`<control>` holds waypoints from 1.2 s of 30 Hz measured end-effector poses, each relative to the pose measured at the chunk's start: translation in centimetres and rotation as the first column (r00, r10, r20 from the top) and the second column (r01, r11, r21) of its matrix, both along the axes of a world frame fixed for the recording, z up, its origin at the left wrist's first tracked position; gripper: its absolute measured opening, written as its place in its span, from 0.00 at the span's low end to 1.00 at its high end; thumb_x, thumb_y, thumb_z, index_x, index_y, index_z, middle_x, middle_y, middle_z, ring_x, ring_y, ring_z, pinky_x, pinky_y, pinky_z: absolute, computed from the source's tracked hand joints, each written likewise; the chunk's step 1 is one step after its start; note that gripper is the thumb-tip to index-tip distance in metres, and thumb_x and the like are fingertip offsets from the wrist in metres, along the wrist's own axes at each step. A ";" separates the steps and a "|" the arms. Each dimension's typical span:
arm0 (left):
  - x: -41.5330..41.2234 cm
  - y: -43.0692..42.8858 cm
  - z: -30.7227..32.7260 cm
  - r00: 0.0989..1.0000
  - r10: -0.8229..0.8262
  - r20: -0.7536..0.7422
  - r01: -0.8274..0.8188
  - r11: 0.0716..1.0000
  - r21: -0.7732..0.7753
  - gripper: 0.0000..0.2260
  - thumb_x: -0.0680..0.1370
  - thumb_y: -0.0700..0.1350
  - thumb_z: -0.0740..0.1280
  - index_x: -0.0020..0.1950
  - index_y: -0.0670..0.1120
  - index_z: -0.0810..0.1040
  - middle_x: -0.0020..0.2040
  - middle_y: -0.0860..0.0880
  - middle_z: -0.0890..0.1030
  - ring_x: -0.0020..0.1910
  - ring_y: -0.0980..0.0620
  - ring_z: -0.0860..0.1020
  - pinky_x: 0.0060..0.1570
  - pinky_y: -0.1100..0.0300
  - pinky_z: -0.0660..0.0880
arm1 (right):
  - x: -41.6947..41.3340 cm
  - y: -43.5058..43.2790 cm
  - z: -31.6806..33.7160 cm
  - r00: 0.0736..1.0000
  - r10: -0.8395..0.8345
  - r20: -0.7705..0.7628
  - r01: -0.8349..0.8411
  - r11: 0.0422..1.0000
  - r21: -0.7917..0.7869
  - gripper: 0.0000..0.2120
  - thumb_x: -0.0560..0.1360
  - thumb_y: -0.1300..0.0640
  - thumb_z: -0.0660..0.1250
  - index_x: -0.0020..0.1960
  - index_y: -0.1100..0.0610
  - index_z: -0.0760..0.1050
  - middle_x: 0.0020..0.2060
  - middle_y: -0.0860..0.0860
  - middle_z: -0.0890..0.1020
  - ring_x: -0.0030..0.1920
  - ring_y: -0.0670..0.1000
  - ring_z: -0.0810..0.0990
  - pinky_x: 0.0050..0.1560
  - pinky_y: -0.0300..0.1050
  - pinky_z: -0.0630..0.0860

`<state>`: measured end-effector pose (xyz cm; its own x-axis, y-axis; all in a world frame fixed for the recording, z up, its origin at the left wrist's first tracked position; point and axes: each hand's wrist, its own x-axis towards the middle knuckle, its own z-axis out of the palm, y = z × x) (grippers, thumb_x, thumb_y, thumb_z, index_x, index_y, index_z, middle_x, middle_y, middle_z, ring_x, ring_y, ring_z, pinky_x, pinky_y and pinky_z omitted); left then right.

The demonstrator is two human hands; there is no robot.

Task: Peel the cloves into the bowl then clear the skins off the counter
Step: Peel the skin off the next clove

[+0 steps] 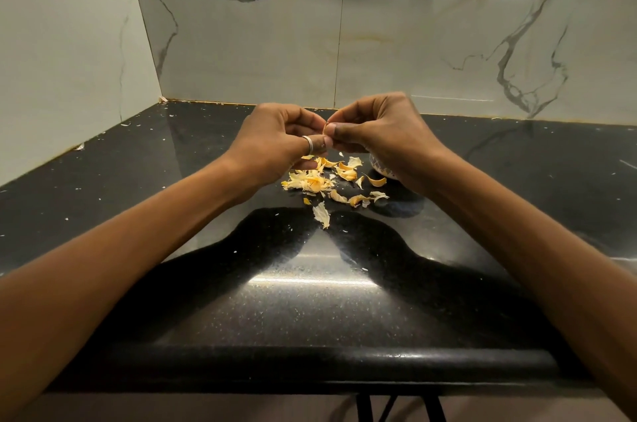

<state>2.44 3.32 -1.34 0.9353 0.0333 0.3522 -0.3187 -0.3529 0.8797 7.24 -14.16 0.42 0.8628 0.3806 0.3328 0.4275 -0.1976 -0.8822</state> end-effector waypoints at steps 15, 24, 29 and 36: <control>0.2 0.1 -0.3 0.999 0.031 0.029 -0.032 0.997 0.065 0.04 0.76 0.39 0.73 0.50 0.43 0.84 0.44 0.43 0.85 0.42 0.49 0.86 0.40 0.61 0.82 | 0.1 0.3 -0.3 0.969 -0.039 0.245 0.098 0.967 -0.236 0.04 0.77 0.62 0.70 0.46 0.58 0.83 0.38 0.53 0.86 0.39 0.49 0.87 0.46 0.51 0.85; 0.2 -0.1 -0.3 0.999 0.022 0.035 -0.021 0.999 -0.034 0.04 0.74 0.35 0.74 0.46 0.42 0.85 0.42 0.42 0.86 0.42 0.47 0.86 0.45 0.59 0.83 | 0.0 0.2 -0.2 0.988 -0.033 0.148 0.055 0.988 -0.143 0.04 0.77 0.63 0.71 0.44 0.61 0.83 0.40 0.57 0.86 0.40 0.52 0.86 0.46 0.46 0.85; 0.0 -0.3 -0.3 0.998 0.042 0.048 -0.041 0.999 -0.032 0.05 0.73 0.35 0.74 0.44 0.45 0.85 0.43 0.43 0.86 0.42 0.47 0.86 0.44 0.60 0.83 | -0.3 0.2 -0.3 0.993 -0.050 0.108 0.061 0.993 -0.100 0.05 0.77 0.63 0.70 0.45 0.64 0.83 0.40 0.59 0.86 0.42 0.55 0.86 0.46 0.45 0.84; 0.0 -0.4 -0.5 0.994 0.069 0.082 -0.067 0.997 -0.029 0.06 0.73 0.36 0.75 0.45 0.46 0.85 0.44 0.43 0.86 0.43 0.47 0.86 0.47 0.54 0.83 | -0.4 0.5 -0.4 0.998 -0.063 -0.009 0.063 0.998 0.013 0.06 0.77 0.64 0.70 0.43 0.65 0.81 0.41 0.63 0.85 0.40 0.54 0.85 0.50 0.52 0.84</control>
<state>2.43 2.93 -1.80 0.8981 0.1059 0.4269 -0.3674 -0.3531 0.8604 6.80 -13.66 -0.02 0.8877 0.3211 0.3300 0.4070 -0.2120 -0.8885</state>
